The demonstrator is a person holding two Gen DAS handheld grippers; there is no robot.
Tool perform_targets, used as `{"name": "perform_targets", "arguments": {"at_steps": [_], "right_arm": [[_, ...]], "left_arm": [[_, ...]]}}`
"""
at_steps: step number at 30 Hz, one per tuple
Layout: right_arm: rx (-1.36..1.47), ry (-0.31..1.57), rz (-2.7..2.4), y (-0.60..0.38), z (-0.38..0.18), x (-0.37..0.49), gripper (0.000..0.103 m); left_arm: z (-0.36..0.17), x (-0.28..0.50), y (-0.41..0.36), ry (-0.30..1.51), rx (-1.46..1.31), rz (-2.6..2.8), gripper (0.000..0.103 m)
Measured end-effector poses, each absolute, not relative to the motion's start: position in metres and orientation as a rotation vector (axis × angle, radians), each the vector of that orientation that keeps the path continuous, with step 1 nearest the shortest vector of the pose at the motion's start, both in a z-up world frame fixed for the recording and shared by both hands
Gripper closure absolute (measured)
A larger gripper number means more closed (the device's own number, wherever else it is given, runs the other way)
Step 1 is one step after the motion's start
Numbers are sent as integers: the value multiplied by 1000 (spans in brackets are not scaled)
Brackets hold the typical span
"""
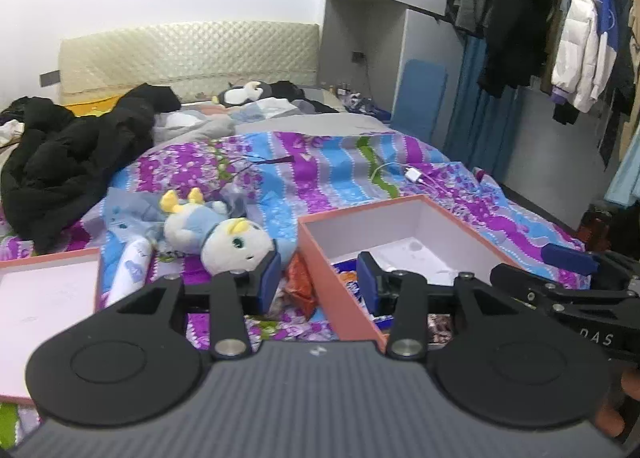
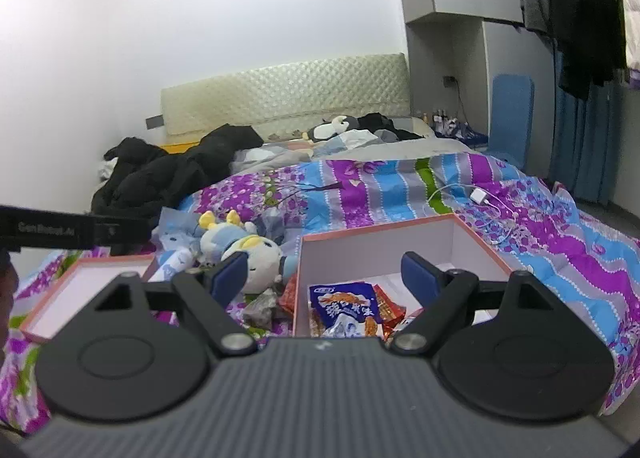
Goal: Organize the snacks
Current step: 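Withdraw both open tools from the box toward the plush toy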
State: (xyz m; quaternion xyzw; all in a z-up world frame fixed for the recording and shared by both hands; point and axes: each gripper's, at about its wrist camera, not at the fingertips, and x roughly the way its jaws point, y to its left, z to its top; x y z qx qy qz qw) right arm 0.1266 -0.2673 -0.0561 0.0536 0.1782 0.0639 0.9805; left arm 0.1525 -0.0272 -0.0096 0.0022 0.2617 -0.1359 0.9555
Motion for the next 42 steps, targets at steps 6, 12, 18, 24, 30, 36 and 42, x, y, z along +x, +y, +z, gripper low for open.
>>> {"name": "perform_targets", "arguments": {"at_steps": [6,12,18,24,30,36,42], "right_arm": [[99,371,145,-253,-68,118,18],[86,390,175,-239,-80,107,18],[81,429,211,-228,-93,101,18],[75,453,235,-216,-107,90,18],[39,460,255,-206,-115,82,18],[-45,454,311,-191,-120,83,19],[-145,453,311,-169,-129,102,24]], "left_arm": [[-24,132,-12,533,3,-234,53],[-41,118,3,556,3,-183,53],[-59,110,18,602,-31,-150,52],[-82,101,25,644,-35,-95,52],[-103,93,33,687,-72,-28,52],[-126,99,42,740,-119,-3,52],[-146,120,50,779,-136,4,52]]}}
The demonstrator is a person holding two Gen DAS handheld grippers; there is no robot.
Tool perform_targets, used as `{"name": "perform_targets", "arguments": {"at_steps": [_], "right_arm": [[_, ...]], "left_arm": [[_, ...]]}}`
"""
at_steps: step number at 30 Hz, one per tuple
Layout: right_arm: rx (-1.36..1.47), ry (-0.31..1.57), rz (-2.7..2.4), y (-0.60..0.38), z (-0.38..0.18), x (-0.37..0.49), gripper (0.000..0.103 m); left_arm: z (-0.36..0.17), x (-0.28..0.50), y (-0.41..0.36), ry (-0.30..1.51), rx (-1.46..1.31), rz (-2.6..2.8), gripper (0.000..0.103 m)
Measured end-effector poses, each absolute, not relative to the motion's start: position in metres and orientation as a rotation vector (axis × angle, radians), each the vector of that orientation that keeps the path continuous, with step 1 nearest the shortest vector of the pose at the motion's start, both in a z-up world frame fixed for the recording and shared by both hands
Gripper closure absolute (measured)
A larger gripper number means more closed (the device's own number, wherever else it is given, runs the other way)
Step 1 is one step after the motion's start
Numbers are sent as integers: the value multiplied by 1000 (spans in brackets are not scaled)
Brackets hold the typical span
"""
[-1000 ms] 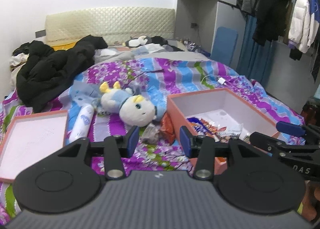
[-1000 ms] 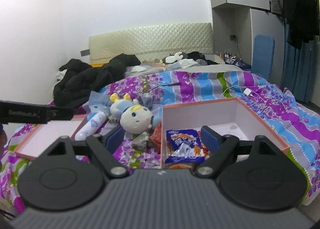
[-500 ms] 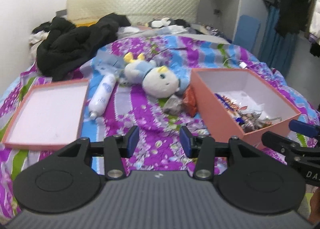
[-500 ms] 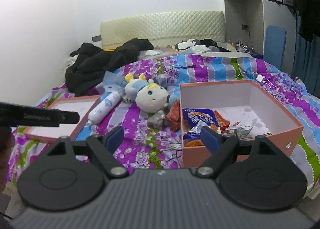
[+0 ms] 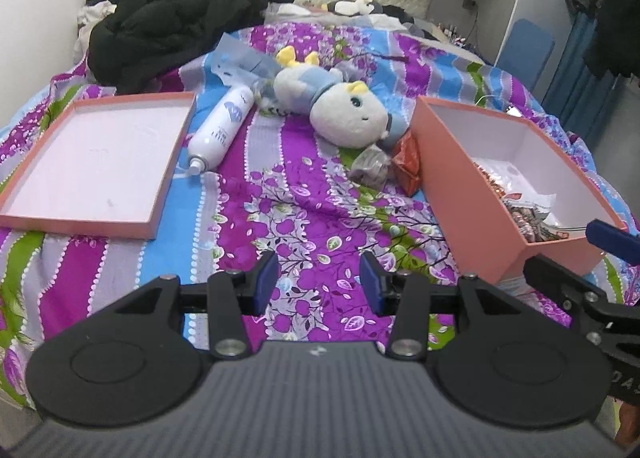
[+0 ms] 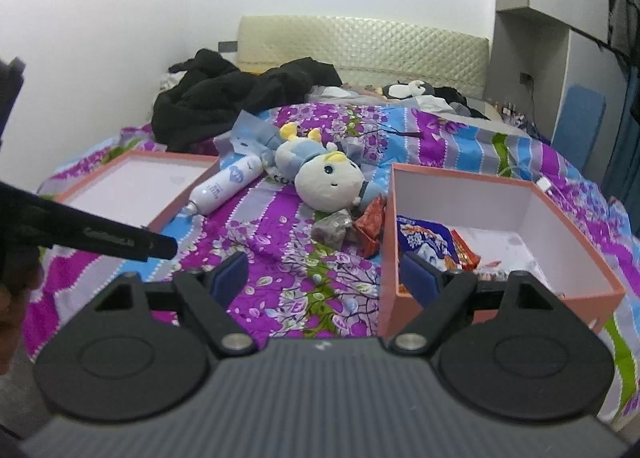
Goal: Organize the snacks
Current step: 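Withdraw both open tools from the box toward the plush toy, then grasp the clear silver packet with the left tool while the right grasps the red wrapper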
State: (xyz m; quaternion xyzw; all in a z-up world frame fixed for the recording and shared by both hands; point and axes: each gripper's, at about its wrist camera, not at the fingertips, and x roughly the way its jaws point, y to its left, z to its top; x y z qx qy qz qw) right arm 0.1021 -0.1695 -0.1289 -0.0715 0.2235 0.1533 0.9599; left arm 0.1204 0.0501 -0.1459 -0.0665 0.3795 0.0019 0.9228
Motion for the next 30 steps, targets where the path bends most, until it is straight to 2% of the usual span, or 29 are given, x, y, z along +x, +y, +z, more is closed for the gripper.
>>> {"name": "perform_targets", "arguments": {"at_steps": [3,7,9,17,30], "right_arm": [[-195,452,304,-160,-136,114,26],[-249,465,294,-146,-149,131,36],[-289,461,286,-138,-155,136,45],[-395,476,232,-109,-189,175,60],[-511,486,40,-71,-235,267,61]], "left_arm": [[-152,133,54,787,-133,5,52],[-159,151,61,794,-128,5,52],[-163,163,63,796,-126,3,52],[-183,216,75,796,-121,-25,52],[-209,346,88,832,-215,-262,52]]}}
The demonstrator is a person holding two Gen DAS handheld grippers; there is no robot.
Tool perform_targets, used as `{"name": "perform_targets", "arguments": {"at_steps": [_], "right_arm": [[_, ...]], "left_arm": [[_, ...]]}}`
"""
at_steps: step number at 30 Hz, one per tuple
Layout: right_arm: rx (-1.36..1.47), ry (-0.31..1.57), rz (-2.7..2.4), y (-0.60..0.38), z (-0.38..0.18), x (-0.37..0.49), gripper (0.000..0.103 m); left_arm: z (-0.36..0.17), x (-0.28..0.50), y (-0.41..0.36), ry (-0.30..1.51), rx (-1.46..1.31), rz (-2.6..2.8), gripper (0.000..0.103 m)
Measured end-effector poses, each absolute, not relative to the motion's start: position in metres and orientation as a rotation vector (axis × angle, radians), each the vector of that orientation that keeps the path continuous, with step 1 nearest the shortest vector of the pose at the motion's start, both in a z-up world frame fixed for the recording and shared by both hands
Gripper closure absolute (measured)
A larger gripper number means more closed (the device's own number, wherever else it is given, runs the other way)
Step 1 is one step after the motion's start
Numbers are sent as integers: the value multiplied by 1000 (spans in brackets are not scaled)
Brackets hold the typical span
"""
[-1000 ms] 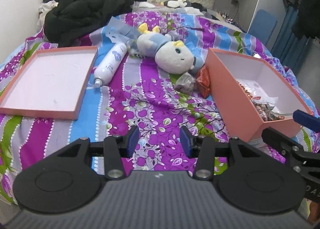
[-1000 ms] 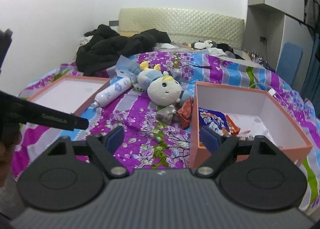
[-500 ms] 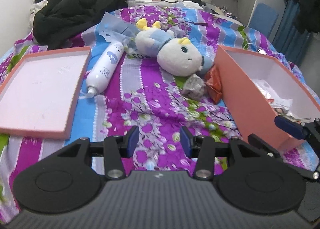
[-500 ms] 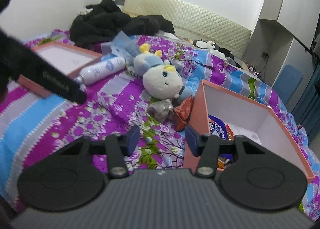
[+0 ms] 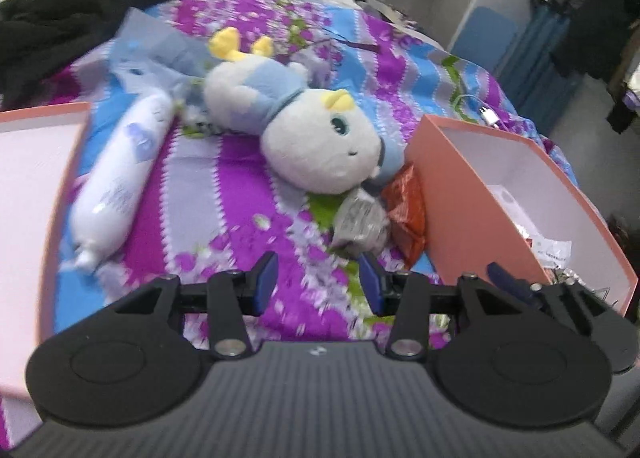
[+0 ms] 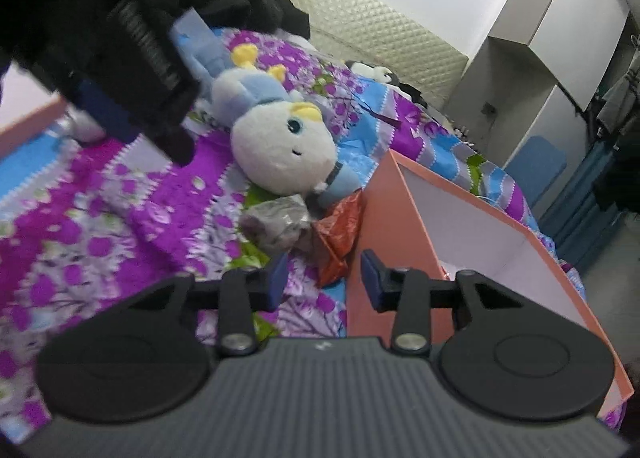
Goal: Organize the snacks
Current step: 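Grasp the clear silver packet with the left tool while the right grasps the red wrapper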
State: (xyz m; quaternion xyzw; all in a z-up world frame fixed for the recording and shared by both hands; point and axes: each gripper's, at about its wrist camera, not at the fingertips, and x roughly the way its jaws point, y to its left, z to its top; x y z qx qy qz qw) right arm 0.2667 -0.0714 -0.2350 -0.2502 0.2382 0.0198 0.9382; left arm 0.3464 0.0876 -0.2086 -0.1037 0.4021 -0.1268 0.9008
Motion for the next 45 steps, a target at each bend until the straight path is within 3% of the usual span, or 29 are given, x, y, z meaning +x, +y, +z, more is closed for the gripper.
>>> {"name": "perform_targets", "arguments": {"at_steps": [17,20,25,34,38,45], "right_arm": [[-724,566,-76,-55,-299,351,61],[-752,557,-82,-55,-305,356,65],[-739,588,-64,-58,-313,361,83],[-695,554,-62,-64,-300,350,100],[-665,547,-40,-63,-289,343,100],[-673,522,-16,-62,-280,332,99]], "left_arm": [[-280,456,49,950,-205,-507,52],[-284,465,45,959,-203,-540,52],[-289,471,36,963,-143,-569,52],[-283,462,23,953,-68,-530,65],[-276,454,28,956,-87,-495,72],[-257,426,53,946,-121,-396,73]]}}
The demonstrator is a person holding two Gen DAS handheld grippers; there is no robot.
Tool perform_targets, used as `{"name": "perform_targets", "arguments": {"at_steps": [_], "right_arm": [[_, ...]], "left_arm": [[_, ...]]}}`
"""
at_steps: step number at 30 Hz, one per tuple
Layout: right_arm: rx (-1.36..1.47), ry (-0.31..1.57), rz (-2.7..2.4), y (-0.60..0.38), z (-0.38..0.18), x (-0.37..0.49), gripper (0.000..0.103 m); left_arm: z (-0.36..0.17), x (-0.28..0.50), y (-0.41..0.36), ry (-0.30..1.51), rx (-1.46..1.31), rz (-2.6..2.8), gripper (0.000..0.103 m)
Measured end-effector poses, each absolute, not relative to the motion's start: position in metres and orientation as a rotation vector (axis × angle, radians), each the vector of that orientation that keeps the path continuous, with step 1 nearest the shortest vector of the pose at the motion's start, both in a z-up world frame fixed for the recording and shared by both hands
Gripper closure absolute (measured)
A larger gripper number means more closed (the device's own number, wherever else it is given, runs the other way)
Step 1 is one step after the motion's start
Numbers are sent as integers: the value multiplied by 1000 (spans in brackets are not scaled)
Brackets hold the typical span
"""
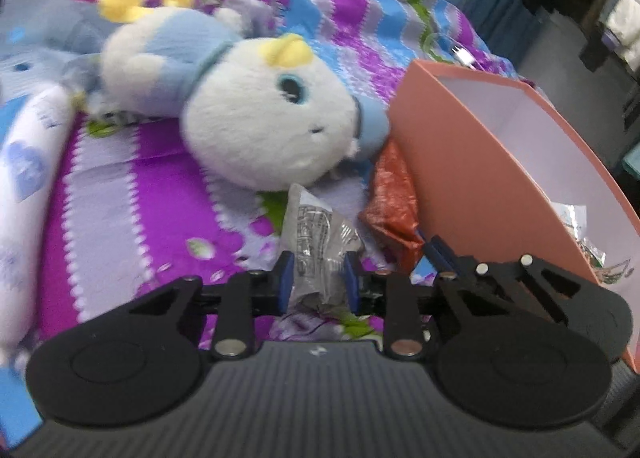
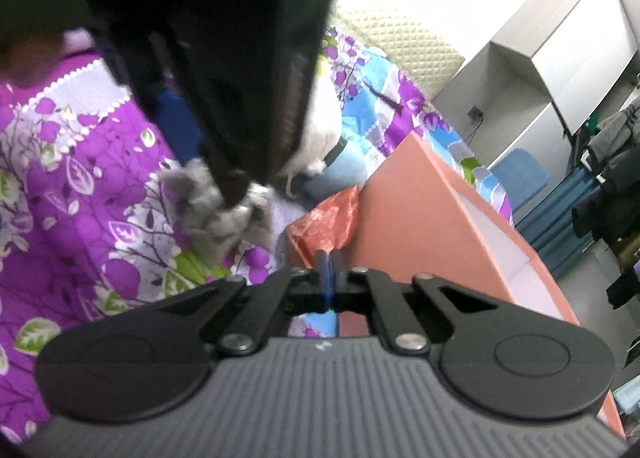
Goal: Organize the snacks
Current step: 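Grasp the clear silver packet with the left tool while the right grasps the red wrapper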
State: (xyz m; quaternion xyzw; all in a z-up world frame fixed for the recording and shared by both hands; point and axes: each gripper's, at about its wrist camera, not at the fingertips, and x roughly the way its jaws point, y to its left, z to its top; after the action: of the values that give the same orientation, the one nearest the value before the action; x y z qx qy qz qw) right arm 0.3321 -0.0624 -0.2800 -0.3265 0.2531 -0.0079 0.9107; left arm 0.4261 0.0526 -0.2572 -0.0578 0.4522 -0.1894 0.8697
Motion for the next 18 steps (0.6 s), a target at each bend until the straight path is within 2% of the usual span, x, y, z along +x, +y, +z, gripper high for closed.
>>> {"name": "perform_targets", "arguments": {"at_steps": [1,3,4,18], "right_arm": [[-671,534,-8,-62,-280,333,98],[-671,540,-4,-61,-280,335,80],[-674,540,-2,-61,-281,337,77],[-796,559,-53,-50,-311,363,73]], "left_arm": [[-255,421,58,938,-118,-373,73],[-250,413,72,929,-138,-341,73],[-249,409,79,928,-152,-327,73],[-264,344,143,910,-339,-183,73]]}}
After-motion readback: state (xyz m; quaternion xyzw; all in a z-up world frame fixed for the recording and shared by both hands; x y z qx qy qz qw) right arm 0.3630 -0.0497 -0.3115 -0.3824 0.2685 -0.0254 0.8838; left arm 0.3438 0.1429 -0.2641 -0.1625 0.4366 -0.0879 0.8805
